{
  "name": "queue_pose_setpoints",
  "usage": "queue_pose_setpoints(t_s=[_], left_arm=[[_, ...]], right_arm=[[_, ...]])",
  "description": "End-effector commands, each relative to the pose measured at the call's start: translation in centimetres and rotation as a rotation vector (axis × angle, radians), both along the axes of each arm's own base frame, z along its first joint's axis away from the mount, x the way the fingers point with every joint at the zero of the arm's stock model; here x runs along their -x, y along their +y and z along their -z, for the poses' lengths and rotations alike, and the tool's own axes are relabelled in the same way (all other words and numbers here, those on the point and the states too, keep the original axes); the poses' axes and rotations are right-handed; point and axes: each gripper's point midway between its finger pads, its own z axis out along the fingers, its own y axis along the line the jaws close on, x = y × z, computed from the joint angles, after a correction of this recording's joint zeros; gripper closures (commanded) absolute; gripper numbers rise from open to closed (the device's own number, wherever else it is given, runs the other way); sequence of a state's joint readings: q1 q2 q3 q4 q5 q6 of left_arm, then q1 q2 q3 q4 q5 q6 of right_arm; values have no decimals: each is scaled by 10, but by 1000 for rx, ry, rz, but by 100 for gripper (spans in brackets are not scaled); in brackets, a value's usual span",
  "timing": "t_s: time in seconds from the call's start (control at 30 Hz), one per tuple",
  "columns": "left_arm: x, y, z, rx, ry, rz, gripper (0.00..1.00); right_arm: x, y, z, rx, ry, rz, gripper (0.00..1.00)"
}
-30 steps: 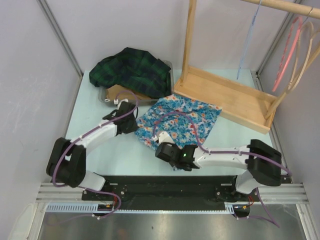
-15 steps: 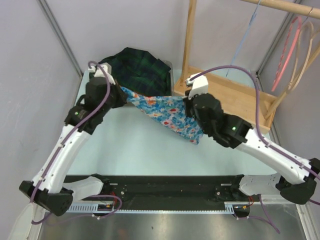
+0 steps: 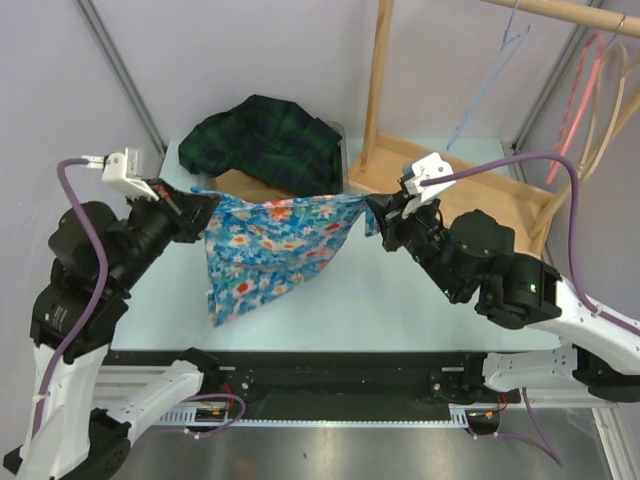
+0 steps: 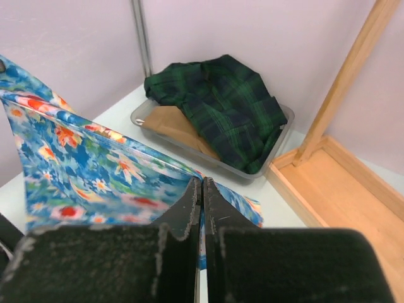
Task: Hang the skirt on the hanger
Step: Flatten the skirt
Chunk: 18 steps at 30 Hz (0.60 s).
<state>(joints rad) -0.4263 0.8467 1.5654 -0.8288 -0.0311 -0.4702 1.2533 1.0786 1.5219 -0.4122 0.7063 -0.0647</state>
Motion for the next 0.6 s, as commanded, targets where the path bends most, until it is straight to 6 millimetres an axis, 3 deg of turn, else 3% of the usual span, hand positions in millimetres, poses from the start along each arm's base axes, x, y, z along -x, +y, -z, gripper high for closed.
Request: queue_pose_setpoints(t_s=[0.0, 0.17, 0.23, 0.37, 0.57], left_arm=[[8, 23, 1, -55, -3, -80, 100], [-1, 13, 25, -60, 54, -56, 100], [-9, 10, 28, -59, 64, -62, 100], [-28, 11, 22, -64, 74, -110, 100], [-45, 2, -3, -53, 52, -102, 100]], right_arm=[[2, -84, -54, -133, -65, 221, 100], [4, -88, -48, -115, -57, 242, 100], [1, -80, -40, -81, -56, 253, 100], [-13, -80, -34, -19, -68, 337, 100], [-28, -89, -43, -48, -90, 334, 100]])
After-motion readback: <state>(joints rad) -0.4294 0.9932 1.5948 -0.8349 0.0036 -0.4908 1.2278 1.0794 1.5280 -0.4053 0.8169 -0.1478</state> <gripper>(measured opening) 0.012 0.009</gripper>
